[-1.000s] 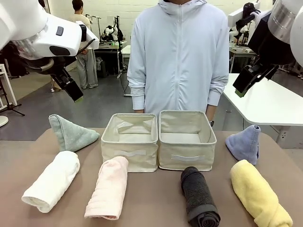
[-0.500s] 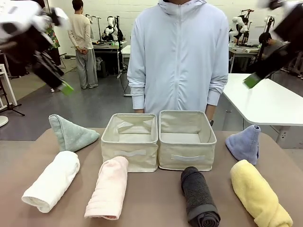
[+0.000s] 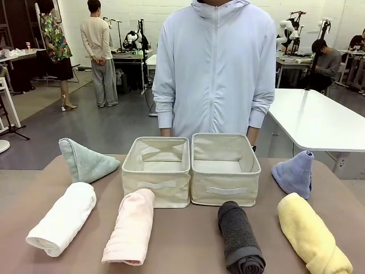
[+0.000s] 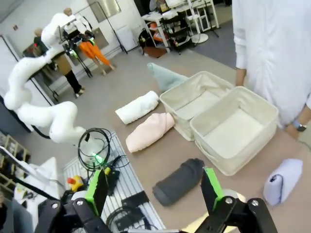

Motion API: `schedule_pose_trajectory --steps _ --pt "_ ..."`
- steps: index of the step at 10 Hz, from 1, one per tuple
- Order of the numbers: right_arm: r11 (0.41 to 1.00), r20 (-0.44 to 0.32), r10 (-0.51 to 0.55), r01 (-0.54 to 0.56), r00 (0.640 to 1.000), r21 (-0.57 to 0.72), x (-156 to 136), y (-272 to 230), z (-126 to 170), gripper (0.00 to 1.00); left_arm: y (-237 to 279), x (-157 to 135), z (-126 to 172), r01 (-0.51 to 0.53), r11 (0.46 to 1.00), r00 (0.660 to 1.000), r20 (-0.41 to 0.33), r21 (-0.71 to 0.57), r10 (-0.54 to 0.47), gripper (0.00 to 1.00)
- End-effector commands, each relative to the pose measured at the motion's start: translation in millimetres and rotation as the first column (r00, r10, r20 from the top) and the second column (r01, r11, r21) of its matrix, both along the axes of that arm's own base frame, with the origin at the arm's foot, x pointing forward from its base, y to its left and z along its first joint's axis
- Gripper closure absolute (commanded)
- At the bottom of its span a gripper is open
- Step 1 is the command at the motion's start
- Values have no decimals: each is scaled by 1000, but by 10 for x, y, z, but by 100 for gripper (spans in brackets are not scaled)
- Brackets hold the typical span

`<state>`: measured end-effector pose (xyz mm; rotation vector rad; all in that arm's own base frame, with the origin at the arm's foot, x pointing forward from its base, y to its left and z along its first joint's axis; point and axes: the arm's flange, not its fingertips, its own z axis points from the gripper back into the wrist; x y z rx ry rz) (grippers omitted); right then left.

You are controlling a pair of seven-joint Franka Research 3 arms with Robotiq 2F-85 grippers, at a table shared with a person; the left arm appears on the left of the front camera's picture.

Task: Sort the towels based on their folding style.
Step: Pick up one triangle-folded towel and place it in the left Fabric basket.

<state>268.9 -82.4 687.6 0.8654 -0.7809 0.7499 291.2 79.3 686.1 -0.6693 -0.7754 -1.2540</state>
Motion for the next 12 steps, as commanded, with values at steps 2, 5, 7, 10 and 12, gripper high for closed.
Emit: schedule_pose_trajectory --steps 2,5,7,10,12 --pt "1000 9 1 -1 1000 -5 -57 -243 -173 0 356 16 -90 -72 996 997 -11 -60 71 0" --pt "996 58 75 -72 995 -55 -66 -303 -223 0 522 50 -200 -97 985 995 -50 -146 90 0" --pt "998 27 25 -23 999 -54 -117 -337 -229 0 568 12 -181 -116 987 993 -49 -115 111 0" --pt "998 27 25 -23 999 -54 -117 -337 -229 0 568 12 -181 -116 987 993 -49 -115 111 0" --pt "998 27 25 -23 999 -54 -117 -337 -229 0 568 12 -181 -116 987 993 -49 -115 111 0"
